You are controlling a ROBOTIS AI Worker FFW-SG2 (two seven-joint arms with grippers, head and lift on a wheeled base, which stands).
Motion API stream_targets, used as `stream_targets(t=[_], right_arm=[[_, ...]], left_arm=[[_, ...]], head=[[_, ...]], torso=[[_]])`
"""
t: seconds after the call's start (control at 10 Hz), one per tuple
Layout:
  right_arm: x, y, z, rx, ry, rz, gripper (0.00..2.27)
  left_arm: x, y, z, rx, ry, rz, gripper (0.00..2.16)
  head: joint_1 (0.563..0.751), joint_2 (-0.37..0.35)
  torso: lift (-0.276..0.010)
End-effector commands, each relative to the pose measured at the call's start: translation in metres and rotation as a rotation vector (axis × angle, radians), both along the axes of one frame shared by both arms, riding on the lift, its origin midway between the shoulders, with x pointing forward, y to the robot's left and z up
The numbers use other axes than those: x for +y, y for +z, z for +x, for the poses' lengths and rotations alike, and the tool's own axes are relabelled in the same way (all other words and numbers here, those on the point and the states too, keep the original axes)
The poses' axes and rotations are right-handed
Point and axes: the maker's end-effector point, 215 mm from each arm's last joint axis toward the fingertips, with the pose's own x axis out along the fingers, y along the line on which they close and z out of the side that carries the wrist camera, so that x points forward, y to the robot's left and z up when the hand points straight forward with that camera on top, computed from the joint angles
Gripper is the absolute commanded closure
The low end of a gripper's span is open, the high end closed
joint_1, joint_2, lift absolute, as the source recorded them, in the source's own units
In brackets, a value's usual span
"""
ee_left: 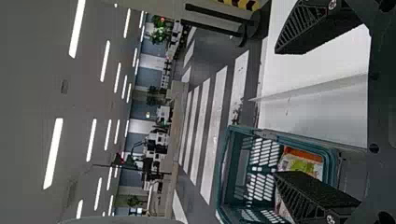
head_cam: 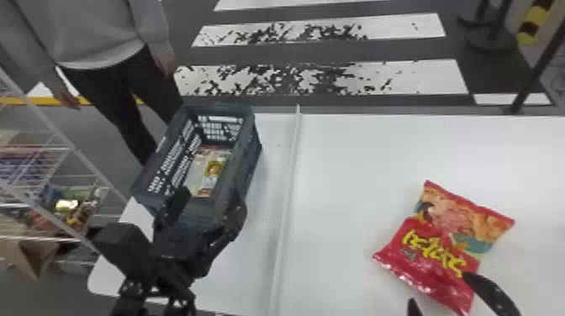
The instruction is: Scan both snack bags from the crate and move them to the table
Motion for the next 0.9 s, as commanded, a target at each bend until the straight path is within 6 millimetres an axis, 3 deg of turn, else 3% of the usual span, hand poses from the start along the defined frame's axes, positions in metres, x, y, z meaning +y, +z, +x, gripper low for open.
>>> stream_targets(t=[0.0,0.1,0.3,0.8], right_arm=[[0.002,-0.020,-0.003,0.010,0.006,-0.118,0.12],[-0.004,-0.034,-0.005,0.036,-0.013,-0.180,0.12],[-0.014,-0.043,-0.001,0.049,-0.045,-0.242,0.12],[-0.046,-0.055,0.019,0.074,-0.091,-0.355,0.14]], left_arm=[[-0.001,0.001,0.001,-0.003,-0.003,-0.003,0.07],[-0.002,0.000,0.000,0.000,-0.004,-0.007,0.07],[-0.001,-0.003,0.000,0.006,-0.004,-0.017,0.07],[-0.005,-0.006,-0.001,0.009,-0.019,-0.023,0.07]], head=[[0.695,0.179],[0.695,0.171],[0.695,0.166],[0.695,0.113]], torso=[[-0.087],[-0.087],[-0.087],[-0.087]])
